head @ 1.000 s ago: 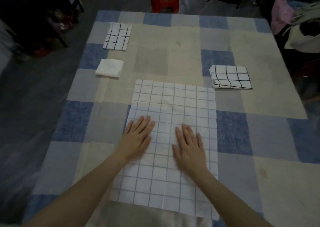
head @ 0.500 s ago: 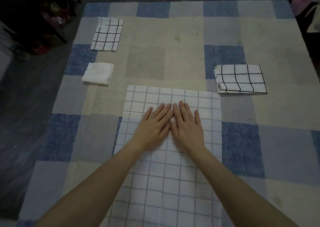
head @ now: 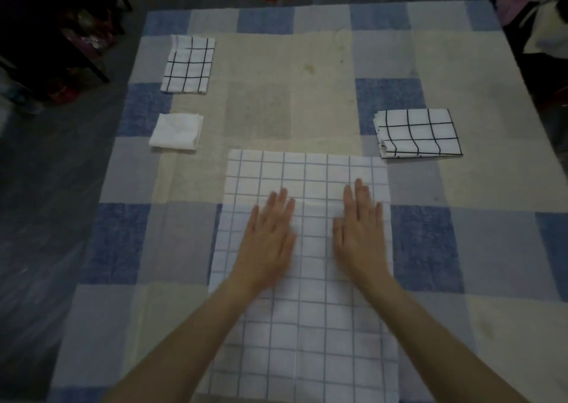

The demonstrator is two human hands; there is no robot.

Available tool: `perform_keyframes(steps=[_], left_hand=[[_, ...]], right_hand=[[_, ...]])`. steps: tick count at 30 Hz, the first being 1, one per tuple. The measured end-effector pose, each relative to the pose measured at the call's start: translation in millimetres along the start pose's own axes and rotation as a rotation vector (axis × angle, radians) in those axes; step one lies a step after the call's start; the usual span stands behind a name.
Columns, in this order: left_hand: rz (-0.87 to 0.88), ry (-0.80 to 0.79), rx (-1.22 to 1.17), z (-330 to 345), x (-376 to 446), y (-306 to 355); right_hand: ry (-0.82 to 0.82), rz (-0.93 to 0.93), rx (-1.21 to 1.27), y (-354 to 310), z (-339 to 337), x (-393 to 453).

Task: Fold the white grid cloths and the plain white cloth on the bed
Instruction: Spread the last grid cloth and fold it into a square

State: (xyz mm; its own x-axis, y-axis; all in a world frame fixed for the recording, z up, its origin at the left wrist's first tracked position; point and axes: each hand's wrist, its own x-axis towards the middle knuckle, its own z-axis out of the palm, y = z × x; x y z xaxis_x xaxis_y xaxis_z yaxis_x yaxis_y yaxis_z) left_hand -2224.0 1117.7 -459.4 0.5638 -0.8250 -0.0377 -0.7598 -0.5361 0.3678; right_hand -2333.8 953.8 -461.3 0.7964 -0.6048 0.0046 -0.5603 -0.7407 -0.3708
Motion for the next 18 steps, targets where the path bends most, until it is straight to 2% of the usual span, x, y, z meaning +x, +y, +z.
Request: perform_keyframes(steps=[3, 6, 10, 15, 16, 18], left_hand=[[0.128, -0.07, 0.019, 23.4, -66.5, 19.0], [0.131, -0.11, 0.105, 31.7, -107.1, -8.5], [0.035, -0.132, 0.202, 10.4, -134.2, -61.1], [-0.261, -0.103, 0.138, -11.5, -178.0, -94.9], [-0.263, -0.094, 0.119, -12.6, -182.6, -88.8], [-0.122, -0.121, 0.114, -10.1, -188.8, -65.7]], right_hand=[[-0.072, -0.136, 0.045, -28.2, 15.4, -75.3], [-0.156, -0.254, -0.094, -8.9, 29.6, -129.8], [-0.143, -0.092, -0.208, 37.6, 14.2, -139.9], [-0.104, 0.212, -0.227, 64.2, -1.2, -165.6], [-0.084, 0.222, -0.213, 57.5, -0.7, -172.2], [-0.067, 0.128, -0.166, 31.4, 3.7, -186.9]])
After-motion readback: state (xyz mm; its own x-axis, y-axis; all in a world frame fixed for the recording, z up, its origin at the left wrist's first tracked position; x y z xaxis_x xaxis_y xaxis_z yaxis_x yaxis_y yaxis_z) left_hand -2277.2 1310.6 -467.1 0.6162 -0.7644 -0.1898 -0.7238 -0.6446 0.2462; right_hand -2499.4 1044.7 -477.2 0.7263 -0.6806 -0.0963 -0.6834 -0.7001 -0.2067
